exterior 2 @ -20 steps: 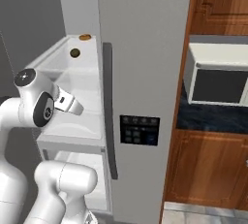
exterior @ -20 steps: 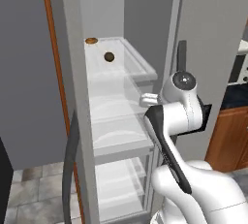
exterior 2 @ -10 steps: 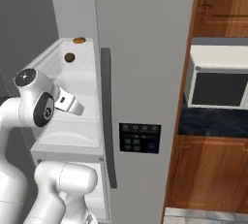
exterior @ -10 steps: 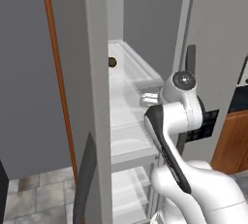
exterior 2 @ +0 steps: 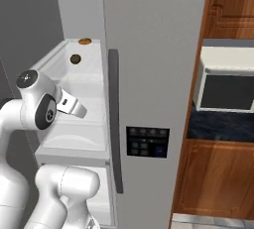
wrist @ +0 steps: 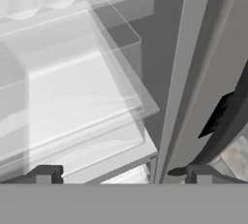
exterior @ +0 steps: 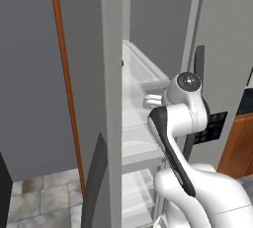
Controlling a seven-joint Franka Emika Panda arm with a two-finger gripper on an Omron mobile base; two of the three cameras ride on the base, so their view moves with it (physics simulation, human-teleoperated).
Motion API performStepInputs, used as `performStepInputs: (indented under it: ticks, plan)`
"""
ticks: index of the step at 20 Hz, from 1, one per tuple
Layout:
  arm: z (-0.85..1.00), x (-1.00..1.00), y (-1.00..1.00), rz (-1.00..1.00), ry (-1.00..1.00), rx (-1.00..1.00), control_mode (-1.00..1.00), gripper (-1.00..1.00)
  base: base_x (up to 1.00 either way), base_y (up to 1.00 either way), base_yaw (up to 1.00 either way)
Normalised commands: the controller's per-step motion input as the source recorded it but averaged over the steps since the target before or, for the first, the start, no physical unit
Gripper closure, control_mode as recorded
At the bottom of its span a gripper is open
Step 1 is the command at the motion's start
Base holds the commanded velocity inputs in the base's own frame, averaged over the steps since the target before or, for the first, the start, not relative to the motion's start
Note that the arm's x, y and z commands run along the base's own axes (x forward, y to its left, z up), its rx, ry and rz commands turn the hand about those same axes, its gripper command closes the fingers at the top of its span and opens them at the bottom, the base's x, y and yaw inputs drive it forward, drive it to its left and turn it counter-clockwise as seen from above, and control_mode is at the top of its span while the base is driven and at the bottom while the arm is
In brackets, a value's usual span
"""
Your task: Pick the tangerine and kiwi from the fridge and place them on the plate next to the blender to make a fruit smoothie.
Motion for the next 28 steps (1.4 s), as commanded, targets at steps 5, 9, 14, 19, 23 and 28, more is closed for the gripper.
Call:
performStepInputs:
  ticks: [5,9,14,19,23,28]
  plan:
    - [0.00,0.00,0.00,0.00,0.00,0.00,1.00,-1.00,0.18,0.13,0.16]
    - [0.00,0.00,0.00,0.00,0.00,0.00,1.00,-1.00,0.10,0.04,0.21]
    - [0.00,0.00,0.00,0.00,0.00,0.00,1.00,-1.00,0.19,0.06,0.15]
    - [0.00,0.00,0.00,0.00,0.00,0.00,1.00,-1.00,0.34,0.10,0.05]
    - [0.25,0.02,0.03,0.01,-0.01,-0.02,-1.00,-1.00,0.07,0.08,0.01]
    - [0.73,-0.04,0.00,0.05,-0.10,-0.07,-1.00,-1.00,0.00,0.00,0.00]
